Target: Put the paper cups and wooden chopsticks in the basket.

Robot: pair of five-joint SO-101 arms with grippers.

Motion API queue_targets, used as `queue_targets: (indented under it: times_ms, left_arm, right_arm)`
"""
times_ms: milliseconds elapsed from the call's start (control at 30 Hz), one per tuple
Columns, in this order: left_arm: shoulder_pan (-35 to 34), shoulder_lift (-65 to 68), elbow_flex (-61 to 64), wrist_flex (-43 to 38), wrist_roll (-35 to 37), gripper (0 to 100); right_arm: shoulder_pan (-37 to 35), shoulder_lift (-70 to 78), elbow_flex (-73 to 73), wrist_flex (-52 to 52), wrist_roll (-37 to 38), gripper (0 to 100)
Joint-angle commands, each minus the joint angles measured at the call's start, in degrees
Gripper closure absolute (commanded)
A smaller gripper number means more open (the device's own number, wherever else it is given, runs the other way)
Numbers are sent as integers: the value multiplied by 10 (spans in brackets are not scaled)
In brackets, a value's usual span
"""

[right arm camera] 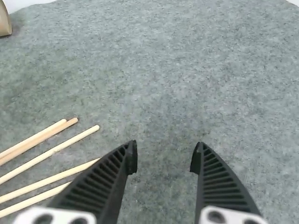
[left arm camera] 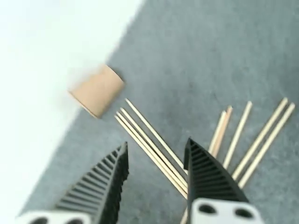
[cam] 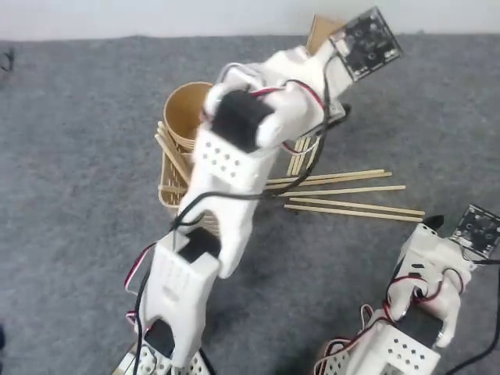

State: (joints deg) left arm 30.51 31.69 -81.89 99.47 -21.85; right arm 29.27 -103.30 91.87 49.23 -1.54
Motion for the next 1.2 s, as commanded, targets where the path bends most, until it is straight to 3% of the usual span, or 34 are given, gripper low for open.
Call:
queue_targets:
  times_ms: [0, 200, 333, 700, 900, 1033, 1167]
  left_arm:
    - [-14, -86, -12, 12, 8, 812]
    - [-33, -187, -12, 12, 10, 812]
    - [-66, -254, -12, 12, 52, 812]
    - [-229, -367, 2, 13, 161, 812]
    - [-294, -450, 201, 13, 159, 812]
    - [-303, -521, 387, 12, 94, 812]
    - [-375, -558, 520, 9, 72, 812]
  right_arm:
    - [-3, -7, -2, -7, -1, 798]
    - [-3, -7, -2, -7, -1, 798]
    - [-3, -7, -2, -7, -1, 798]
    - [-22, -7, 0, -7, 24, 798]
    - [-31, -7, 3, -7, 35, 798]
    - [-31, -7, 4, -7, 35, 798]
    - [-31, -7, 4, -7, 35, 798]
